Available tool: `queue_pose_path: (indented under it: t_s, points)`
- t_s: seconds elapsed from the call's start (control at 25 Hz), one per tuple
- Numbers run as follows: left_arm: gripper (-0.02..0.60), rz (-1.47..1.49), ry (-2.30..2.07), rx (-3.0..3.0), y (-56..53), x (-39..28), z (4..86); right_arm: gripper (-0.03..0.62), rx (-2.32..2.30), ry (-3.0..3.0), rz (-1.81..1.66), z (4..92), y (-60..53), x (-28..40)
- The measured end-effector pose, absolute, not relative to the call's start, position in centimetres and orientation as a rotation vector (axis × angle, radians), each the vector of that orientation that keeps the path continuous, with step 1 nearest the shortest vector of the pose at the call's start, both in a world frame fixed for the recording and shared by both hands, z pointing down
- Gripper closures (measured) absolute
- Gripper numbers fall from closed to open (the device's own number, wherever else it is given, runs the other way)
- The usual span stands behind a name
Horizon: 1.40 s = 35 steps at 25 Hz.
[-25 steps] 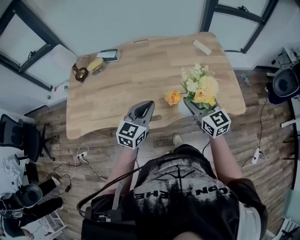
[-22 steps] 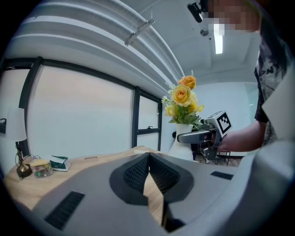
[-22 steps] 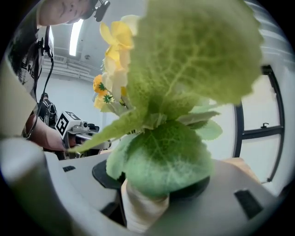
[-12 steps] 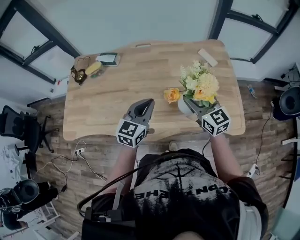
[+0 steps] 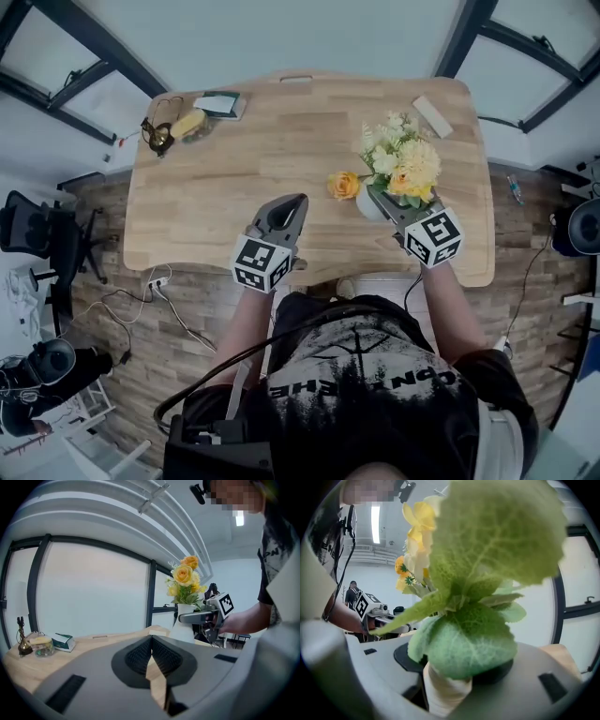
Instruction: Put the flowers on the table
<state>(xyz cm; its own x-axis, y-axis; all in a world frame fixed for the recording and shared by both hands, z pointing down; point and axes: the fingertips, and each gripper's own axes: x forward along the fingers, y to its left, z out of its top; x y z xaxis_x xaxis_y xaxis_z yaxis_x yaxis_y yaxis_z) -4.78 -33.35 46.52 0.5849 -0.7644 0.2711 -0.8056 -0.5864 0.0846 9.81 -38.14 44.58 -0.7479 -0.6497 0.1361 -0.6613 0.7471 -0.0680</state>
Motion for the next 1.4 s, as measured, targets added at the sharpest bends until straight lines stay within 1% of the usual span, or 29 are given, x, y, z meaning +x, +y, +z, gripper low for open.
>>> queue_pose_path:
  t_s: [0.2,0.4,0.8,1.0,1.24,1.4]
  points:
    - [0.568,0.341,-1.253,2.629,-34.7,-4.6,47.3,0.341,1.076,-2.83,0.16,45.2,-39.9,9.1]
    - [0.568,0.359,-1.189,2.632,-36.1,-5.9,48.0,0.341,1.048,-2.806,0.185,46.5,-41.2,6.3]
    - [0.568,0.367,-1.088,2.618,-37.7,-4.9,49.3,0.341,1.047,-2.803,0.177,49.1,-42.7,4.8]
    - [0.568,0.412,-1.041,2.588,-37.5,-5.2,51.2,0.341,1.08,-2.811,0.188,50.7,-43.2,3.9]
    - [0.568,0.418,-0.991,2.572,-38.3,-4.6,53.4,0.341,1.143,-2.794,0.1,52.2,-45.3,3.7]
    - [0.568,0.425,-0.954,2.552,-39.0,-4.9,55.1,0.341,1.168,-2.781,0.121,54.3,-46.1,2.9]
